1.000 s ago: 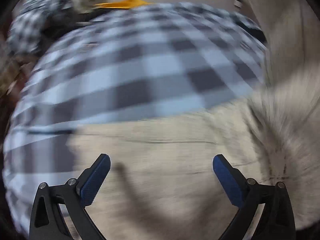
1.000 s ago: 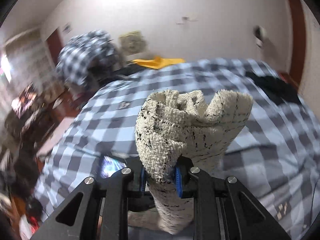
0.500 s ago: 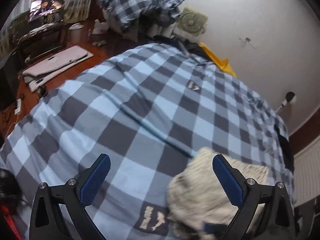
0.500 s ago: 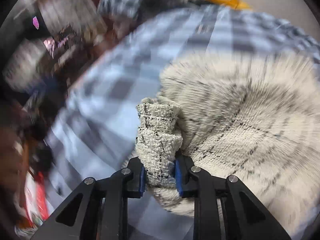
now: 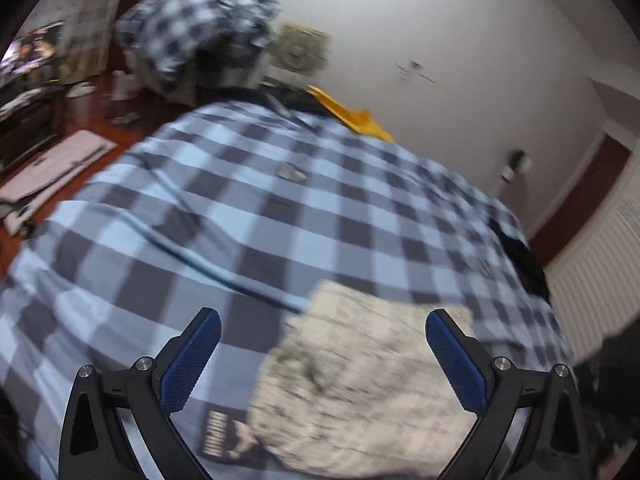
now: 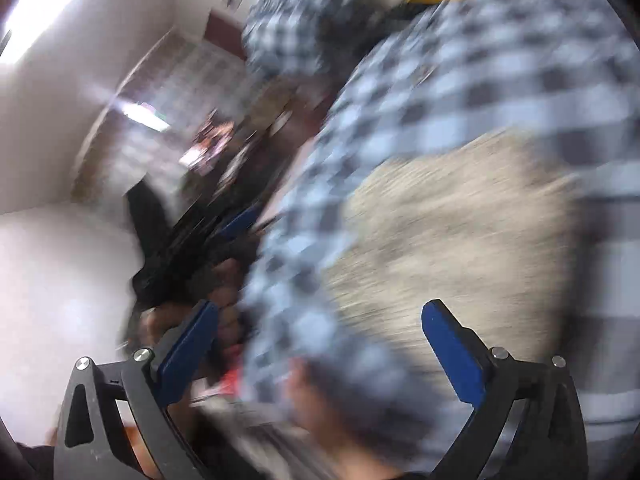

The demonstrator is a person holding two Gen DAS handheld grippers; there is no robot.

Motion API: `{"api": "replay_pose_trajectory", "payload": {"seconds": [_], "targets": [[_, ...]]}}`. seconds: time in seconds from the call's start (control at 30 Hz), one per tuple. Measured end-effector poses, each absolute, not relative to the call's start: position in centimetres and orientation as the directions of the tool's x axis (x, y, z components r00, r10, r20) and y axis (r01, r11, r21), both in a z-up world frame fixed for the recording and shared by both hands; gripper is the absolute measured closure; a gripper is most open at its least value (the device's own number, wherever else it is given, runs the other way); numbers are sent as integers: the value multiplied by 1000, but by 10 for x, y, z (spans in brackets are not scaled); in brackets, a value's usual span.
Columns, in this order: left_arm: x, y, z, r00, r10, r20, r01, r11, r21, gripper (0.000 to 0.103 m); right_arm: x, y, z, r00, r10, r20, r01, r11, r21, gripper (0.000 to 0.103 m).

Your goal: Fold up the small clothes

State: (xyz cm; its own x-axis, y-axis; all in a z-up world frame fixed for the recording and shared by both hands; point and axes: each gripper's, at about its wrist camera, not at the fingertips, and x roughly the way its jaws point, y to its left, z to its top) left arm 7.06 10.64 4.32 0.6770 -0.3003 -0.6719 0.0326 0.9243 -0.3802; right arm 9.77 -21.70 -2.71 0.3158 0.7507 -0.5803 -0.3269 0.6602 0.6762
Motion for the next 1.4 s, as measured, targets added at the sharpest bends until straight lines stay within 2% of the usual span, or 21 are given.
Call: {"api": "replay_pose_trajectory", "payload": {"seconds": [0.1,0.2,0.27,0.33,0.37,0.47,0.57,0.67,0.8,0.93,1.0,1.1,1.17,1.23,1.3,1.4], "targets": [[76,71,27,599,-334,-728,113,935,-336,0,104,-240,-40,483,530,-697,-196,841,504,3],[84,33,-2,505,-331,-797,188,944,-272,0,119,-240,-68,487,404,-774,-94,905,414,3],[93,12,-27,454,-267,-850,210,959,-189,0,130,-242,-79,471,347,-811,-23,924,382,3],[101,0,-55,414,-158,-897,221,973,-70,0,139,-253,-88,432,355,-829,9,917,398,3],[105,0,-66,395,-137,-908,222,974,-50,0,146,-252,-95,407,367,-836,14,913,407,2],[107,5,-93,396,-144,-907,211,975,-62,0,152,-253,-118,360,385,-850,20,907,420,2],[103,5,-92,429,-138,-893,228,973,-40,0,147,-244,-116,391,353,-850,-28,928,372,2],[99,12,-81,399,-170,-901,214,973,-89,0,140,-250,-109,388,373,-843,-19,918,397,2],[87,33,-57,404,-209,-890,209,969,-133,0,132,-281,-108,327,520,-789,120,806,580,2],[85,58,-45,393,-220,-893,155,973,-171,0,110,-309,-91,339,604,-721,144,724,674,1],[90,73,-53,356,-265,-896,96,964,-247,0,101,-313,-91,310,623,-719,149,714,684,1],[105,90,-89,227,-432,-873,17,898,-439,0,100,-306,-107,245,615,-749,174,732,658,1],[111,96,-116,167,-493,-854,-40,862,-505,0,106,-297,-124,185,616,-766,187,743,643,1],[116,102,-138,144,-538,-830,-79,830,-552,0,111,-297,-139,173,675,-717,209,687,696,1],[120,109,-158,129,-626,-769,-133,758,-639,0,117,-296,-153,143,742,-655,245,615,750,1],[125,110,-164,135,-649,-749,-140,735,-663,0,116,-297,-170,127,812,-570,301,515,802,1]]}}
